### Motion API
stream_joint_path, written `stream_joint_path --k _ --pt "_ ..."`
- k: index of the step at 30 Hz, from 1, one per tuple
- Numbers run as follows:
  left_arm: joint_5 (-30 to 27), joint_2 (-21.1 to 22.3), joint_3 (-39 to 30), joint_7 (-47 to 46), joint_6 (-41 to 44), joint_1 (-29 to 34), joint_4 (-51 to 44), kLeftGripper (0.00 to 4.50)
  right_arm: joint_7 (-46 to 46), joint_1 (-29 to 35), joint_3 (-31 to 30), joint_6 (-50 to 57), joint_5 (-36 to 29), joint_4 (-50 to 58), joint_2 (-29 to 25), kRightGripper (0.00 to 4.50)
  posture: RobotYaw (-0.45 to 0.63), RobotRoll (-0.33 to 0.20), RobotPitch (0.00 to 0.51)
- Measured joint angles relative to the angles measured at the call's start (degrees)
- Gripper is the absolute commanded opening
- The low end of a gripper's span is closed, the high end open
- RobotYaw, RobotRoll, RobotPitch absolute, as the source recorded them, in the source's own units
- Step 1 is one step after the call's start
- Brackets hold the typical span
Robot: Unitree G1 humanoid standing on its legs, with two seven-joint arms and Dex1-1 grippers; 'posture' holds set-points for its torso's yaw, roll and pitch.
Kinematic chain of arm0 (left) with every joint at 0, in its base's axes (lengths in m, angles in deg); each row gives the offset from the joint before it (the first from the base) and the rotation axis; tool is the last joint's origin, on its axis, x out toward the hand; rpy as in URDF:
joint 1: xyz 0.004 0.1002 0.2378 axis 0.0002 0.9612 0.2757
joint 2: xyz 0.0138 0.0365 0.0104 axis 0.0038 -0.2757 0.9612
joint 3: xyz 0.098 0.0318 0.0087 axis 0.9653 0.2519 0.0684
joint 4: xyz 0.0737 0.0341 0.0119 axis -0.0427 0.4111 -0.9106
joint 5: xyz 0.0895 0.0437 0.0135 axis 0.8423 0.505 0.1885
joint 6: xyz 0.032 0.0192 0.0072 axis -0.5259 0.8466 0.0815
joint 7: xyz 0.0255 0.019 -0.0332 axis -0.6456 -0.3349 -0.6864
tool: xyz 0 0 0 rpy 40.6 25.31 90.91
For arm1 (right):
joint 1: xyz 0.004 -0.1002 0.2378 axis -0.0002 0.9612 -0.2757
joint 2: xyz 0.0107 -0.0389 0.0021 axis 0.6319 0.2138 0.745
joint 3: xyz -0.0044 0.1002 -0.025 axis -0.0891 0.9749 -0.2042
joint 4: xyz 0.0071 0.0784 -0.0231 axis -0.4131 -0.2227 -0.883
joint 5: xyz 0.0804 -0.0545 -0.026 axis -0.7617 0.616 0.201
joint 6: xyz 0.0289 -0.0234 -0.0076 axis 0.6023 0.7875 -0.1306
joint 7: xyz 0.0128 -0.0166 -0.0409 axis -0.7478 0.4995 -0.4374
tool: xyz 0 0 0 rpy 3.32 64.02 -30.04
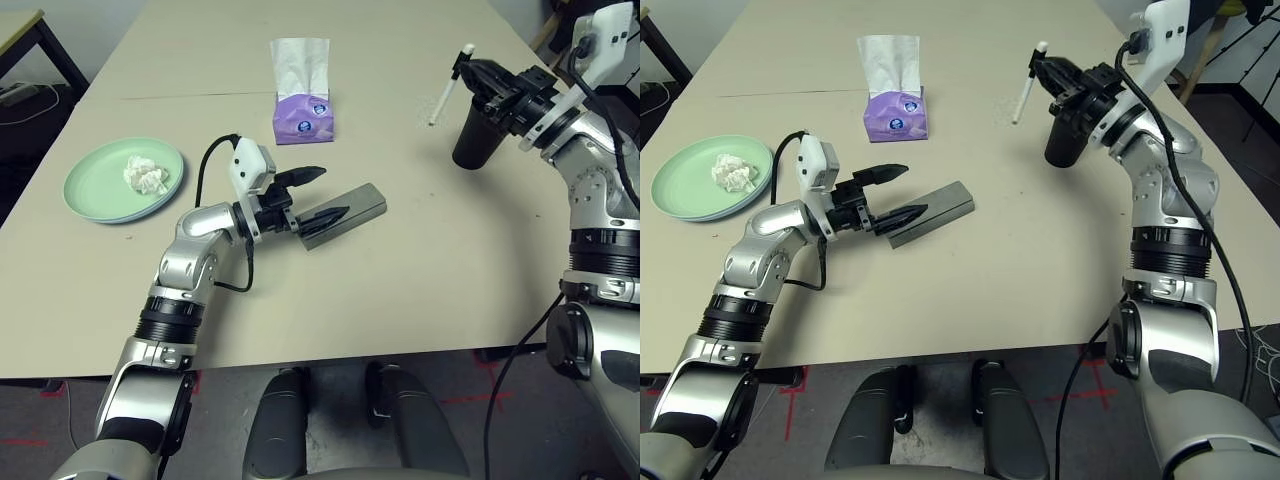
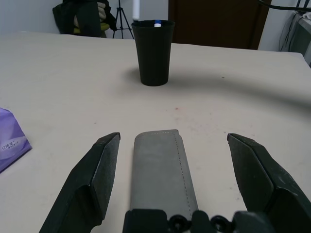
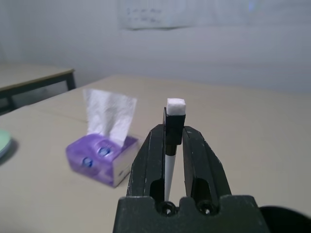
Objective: Organize and tidy the items on the table.
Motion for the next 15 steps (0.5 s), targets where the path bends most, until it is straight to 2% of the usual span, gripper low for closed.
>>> stream_joint_path --k 6,15 --pt "0.1 0.1 0.0 0.0 -0.1 0.0 0.0 4.5 13.0 0.2 0.4 -6.1 4.2 -2.6 0.4 0.36 0.05 0.0 0.163" --pt "0.6 0.3 0.0 0.6 -0.4 0.0 0.0 4.5 24.3 -0.1 0.7 -1.1 4.3 -5.7 1.3 0.36 0.05 0.0 0.16"
